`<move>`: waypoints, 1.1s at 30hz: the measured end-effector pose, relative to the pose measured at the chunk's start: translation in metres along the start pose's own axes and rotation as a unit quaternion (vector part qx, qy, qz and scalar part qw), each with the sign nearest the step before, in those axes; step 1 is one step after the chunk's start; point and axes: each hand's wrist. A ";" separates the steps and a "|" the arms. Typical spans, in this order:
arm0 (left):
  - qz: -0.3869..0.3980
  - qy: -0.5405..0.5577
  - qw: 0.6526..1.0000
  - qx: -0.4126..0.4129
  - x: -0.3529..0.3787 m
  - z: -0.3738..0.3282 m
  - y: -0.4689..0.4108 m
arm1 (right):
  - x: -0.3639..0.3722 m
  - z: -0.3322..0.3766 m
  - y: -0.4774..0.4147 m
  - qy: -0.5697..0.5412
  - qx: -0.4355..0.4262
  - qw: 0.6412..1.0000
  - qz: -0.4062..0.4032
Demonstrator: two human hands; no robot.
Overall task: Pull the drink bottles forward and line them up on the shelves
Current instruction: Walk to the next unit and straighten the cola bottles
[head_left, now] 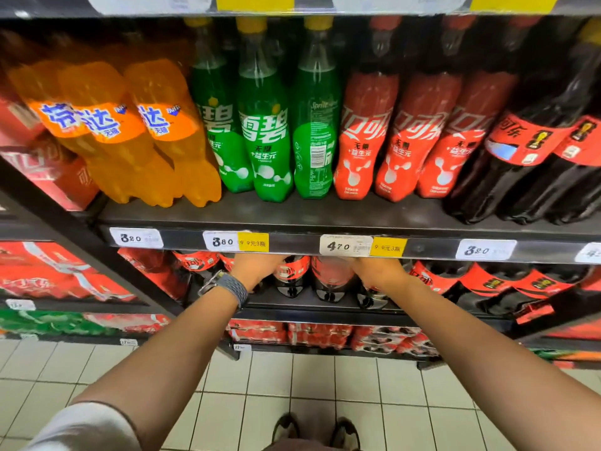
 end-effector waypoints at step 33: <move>-0.118 0.046 0.956 0.265 0.088 -0.064 0.050 | -0.024 -0.134 0.076 -0.070 0.068 0.947 -0.305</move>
Point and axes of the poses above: each hand's wrist, its own y-axis away from the middle knuckle, its own x-axis out of the palm, z = x × y, and after that the axes turned 13 degrees about x, right-handed
